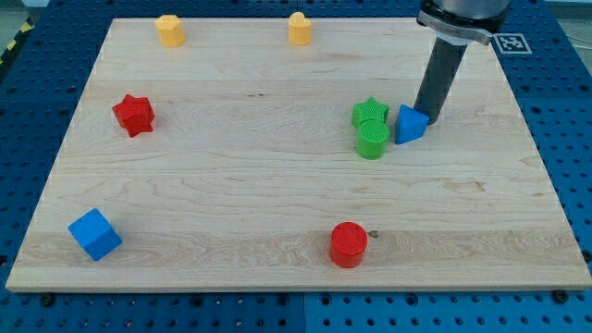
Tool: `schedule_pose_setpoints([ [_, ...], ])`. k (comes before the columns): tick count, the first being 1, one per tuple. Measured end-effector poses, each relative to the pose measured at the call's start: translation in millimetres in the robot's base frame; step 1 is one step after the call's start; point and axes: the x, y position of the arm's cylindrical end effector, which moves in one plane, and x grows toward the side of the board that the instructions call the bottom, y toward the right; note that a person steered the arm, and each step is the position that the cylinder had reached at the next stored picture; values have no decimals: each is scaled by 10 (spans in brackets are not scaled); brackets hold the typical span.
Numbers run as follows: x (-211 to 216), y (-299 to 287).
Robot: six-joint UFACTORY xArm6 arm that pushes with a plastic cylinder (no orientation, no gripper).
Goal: Move the arm towards the bottom of the blue triangle
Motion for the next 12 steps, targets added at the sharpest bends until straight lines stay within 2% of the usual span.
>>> schedule_pose_setpoints([
  [5, 151, 0],
  [6, 155, 179],
  [9, 681, 312],
  [10, 727, 312],
  [11, 1025, 274],
  [12, 1053, 6],
])
